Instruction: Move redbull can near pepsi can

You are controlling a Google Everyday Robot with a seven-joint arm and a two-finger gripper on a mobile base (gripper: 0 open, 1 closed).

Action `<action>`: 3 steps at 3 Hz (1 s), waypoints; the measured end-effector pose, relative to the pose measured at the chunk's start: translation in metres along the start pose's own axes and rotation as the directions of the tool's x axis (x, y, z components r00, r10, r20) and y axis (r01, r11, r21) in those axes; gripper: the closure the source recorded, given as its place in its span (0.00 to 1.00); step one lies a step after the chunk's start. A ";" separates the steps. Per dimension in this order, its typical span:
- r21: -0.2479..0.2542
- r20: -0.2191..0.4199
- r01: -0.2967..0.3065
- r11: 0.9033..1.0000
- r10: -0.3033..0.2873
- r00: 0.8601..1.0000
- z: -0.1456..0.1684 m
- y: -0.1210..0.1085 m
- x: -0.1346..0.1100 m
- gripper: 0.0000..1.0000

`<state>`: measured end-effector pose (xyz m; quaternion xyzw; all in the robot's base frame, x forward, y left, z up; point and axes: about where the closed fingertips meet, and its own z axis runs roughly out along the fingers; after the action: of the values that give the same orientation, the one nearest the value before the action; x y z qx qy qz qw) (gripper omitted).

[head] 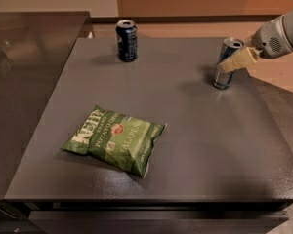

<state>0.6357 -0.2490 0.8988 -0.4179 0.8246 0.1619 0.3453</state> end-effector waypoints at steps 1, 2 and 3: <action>-0.028 0.013 0.006 1.000 -0.006 1.000 -0.002 0.008 -0.008 0.63; -0.047 0.039 0.048 0.998 -0.046 0.998 -0.005 0.016 -0.031 0.86; -0.065 0.080 0.104 0.992 -0.099 0.992 0.001 0.021 -0.068 1.00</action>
Offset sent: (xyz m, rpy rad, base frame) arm -0.0010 0.0416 0.0548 0.0394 -0.0656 0.1165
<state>0.6472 -0.1963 0.9455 -0.4643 0.7823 0.1885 0.3700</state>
